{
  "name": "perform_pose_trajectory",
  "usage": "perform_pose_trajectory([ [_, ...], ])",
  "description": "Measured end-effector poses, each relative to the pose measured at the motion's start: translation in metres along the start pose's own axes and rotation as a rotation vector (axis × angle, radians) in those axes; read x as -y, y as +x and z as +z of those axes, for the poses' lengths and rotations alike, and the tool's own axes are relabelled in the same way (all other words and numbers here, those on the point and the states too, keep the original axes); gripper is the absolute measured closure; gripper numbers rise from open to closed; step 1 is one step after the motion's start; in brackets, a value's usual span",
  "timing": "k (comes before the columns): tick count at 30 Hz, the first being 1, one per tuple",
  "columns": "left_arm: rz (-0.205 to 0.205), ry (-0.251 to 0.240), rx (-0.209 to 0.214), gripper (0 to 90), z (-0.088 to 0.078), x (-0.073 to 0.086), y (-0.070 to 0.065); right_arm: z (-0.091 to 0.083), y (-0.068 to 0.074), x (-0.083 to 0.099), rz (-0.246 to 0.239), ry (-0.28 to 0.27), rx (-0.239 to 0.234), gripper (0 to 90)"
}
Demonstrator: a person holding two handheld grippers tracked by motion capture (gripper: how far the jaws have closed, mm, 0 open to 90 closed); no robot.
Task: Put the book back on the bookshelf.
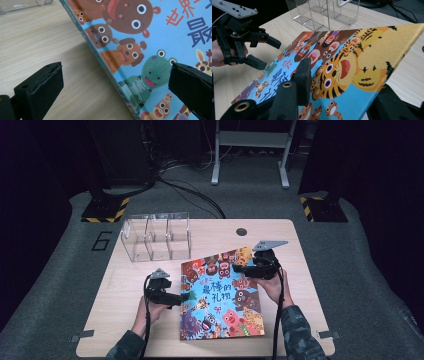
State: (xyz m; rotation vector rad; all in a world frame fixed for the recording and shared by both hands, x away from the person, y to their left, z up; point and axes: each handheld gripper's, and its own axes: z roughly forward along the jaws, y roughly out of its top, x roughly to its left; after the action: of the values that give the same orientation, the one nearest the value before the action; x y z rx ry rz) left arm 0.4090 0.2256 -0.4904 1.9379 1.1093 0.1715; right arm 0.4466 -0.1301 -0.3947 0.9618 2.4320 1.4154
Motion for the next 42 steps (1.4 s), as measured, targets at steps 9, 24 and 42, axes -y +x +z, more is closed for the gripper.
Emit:
perform_pose_trajectory([
  [9,0.012,0.013,0.018,0.0,0.003,-0.007,-0.003,-0.002,0.004,0.001,-0.032,-0.032,0.001,58.2],
  [24,0.017,0.04,0.073,0.1,0.007,-0.011,-0.005,-0.004,0.012,0.002,-0.077,-0.077,0.009,58.0],
  [42,0.029,0.057,0.114,7.7,0.003,-0.019,-0.003,-0.005,0.014,0.002,-0.057,-0.088,0.009,58.1],
])
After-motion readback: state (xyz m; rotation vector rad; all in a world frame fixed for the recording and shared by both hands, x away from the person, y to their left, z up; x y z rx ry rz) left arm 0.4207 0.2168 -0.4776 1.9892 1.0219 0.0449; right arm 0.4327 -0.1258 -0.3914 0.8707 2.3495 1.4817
